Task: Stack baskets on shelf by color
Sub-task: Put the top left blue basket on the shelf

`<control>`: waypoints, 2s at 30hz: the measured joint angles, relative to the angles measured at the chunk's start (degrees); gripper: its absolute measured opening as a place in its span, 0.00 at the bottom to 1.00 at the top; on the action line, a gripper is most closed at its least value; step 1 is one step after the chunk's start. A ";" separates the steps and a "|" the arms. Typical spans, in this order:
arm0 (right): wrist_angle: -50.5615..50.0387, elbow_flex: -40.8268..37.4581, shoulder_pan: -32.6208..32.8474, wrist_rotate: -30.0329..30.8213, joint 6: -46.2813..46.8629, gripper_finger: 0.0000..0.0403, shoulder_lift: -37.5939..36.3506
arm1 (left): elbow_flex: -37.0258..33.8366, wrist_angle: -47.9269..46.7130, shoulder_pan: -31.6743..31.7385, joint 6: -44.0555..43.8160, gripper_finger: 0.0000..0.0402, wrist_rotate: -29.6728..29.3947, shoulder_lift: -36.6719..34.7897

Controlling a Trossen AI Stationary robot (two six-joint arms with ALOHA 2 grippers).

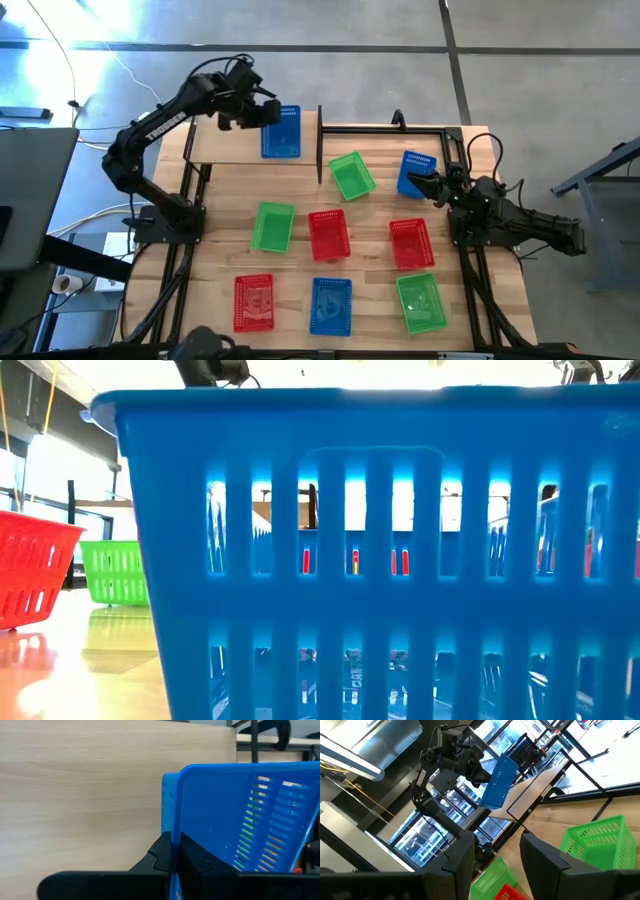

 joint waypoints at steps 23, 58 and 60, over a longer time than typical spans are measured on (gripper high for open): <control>-2.13 0.00 0.02 -0.04 -0.35 0.36 0.00 | -0.02 4.10 2.88 0.37 0.00 3.45 2.31; -2.15 -0.02 0.01 -2.40 0.00 0.36 0.00 | -0.07 8.24 -0.51 3.41 0.06 0.24 7.26; -2.15 -0.02 0.00 -2.40 -0.02 0.36 -0.01 | -0.07 8.24 -0.51 3.43 0.08 0.34 7.27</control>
